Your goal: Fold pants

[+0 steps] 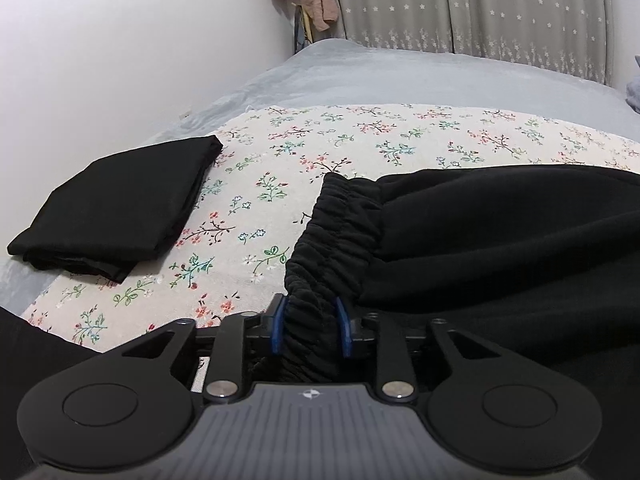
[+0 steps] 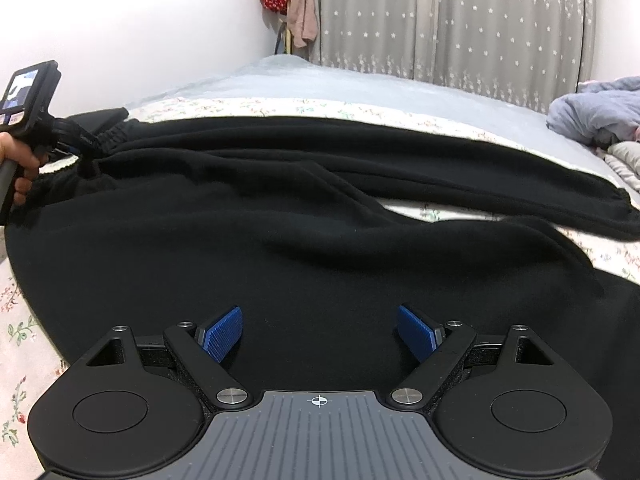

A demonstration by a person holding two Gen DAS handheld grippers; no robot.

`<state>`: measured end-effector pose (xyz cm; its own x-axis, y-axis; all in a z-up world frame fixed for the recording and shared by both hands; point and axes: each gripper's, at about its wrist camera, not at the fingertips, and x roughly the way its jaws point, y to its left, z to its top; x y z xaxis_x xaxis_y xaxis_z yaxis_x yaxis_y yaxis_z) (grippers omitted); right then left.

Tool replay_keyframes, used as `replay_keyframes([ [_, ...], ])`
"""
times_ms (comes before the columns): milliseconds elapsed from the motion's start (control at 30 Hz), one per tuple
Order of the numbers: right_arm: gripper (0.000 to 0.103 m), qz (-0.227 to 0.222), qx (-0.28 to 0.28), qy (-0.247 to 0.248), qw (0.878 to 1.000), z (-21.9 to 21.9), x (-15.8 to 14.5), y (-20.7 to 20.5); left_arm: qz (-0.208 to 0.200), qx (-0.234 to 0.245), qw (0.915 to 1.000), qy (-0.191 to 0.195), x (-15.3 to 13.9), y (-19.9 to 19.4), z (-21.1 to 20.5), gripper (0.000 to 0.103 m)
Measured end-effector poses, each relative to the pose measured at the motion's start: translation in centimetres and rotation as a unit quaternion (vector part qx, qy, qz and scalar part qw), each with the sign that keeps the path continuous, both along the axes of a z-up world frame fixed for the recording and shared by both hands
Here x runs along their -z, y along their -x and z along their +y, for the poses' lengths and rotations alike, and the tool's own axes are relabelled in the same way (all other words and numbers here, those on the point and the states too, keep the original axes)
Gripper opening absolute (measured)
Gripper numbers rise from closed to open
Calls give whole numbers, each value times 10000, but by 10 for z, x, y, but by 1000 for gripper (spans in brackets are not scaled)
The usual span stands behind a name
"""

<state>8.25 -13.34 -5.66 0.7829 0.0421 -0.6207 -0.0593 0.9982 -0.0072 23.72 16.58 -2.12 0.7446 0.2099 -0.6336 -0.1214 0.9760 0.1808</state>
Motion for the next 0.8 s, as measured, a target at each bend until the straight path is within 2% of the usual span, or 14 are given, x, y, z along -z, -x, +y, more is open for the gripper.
replay_keyframes([
  [67, 87, 43, 28, -31, 10000, 1, 4, -1, 28, -91, 9999, 116, -3, 0, 3, 59],
  [100, 87, 31, 45, -44, 10000, 1, 5, -1, 16, -134, 9997, 184, -6, 1, 4, 66],
  [133, 87, 27, 49, -29, 10000, 2, 5, -1, -22, -161, 9997, 202, -10, 3, 5, 68],
  [267, 87, 15, 56, -36, 10000, 3, 6, 0, -339, -86, 9993, 121, -25, 11, -2, 85],
  [433, 89, -15, 61, -10, 10000, 5, 8, 0, -181, -24, 9994, 306, -24, 7, -6, 86],
  [600, 90, 52, 66, -54, 10000, 5, 5, -2, 25, -141, 9978, 644, -24, -2, 2, 97],
  [700, 90, 143, -72, -248, 9996, -2, -7, -8, 78, -125, 9987, 491, -26, -14, 0, 98],
  [800, 90, -112, 100, -525, 9985, -24, -28, -12, 127, 36, 9986, 520, -32, -41, 2, 98],
])
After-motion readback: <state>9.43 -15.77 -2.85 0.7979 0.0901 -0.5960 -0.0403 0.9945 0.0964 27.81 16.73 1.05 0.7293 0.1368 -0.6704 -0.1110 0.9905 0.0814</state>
